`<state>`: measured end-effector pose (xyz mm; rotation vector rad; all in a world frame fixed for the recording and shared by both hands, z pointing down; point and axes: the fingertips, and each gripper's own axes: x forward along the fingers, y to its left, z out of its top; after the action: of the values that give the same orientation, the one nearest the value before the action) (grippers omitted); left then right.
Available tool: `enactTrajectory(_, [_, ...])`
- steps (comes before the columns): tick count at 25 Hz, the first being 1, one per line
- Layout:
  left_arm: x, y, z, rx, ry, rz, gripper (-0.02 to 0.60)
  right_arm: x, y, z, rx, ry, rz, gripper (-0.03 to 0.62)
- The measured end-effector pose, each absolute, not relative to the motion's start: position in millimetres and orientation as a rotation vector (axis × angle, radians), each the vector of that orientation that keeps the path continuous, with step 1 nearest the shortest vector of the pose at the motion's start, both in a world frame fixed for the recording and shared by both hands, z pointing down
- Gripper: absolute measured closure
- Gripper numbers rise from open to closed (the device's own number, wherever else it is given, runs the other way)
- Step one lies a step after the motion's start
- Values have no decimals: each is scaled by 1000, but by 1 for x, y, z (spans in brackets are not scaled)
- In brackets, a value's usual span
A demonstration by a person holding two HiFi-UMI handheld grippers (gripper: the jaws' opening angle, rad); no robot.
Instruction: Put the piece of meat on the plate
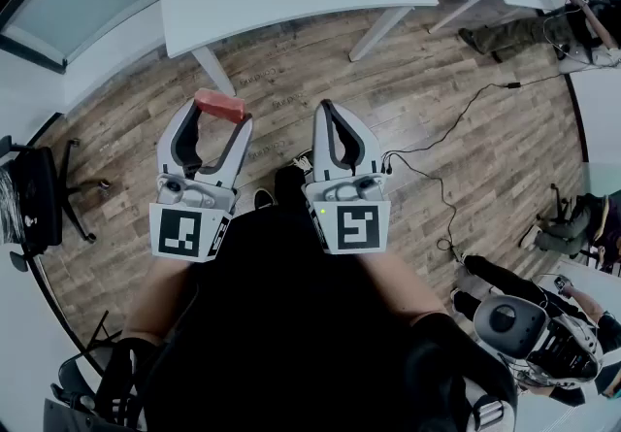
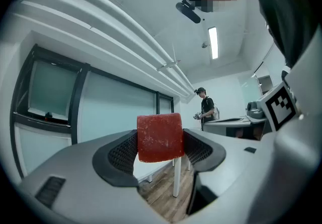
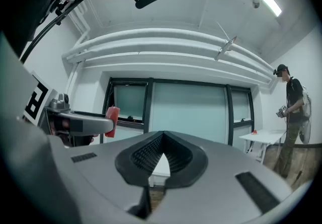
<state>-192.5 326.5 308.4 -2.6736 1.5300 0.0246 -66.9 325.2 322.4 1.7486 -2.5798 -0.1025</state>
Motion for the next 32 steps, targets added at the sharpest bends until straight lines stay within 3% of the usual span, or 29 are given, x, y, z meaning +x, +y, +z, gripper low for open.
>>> enactTrajectory(19, [-163,285,314,-2688,1511,36,298,-46,288,315,1755,-2628,-126,591])
enactTrajectory(32, [-90,184,306,-2585,1595,-47,298,18,167,320,1630,-2699,-68,591])
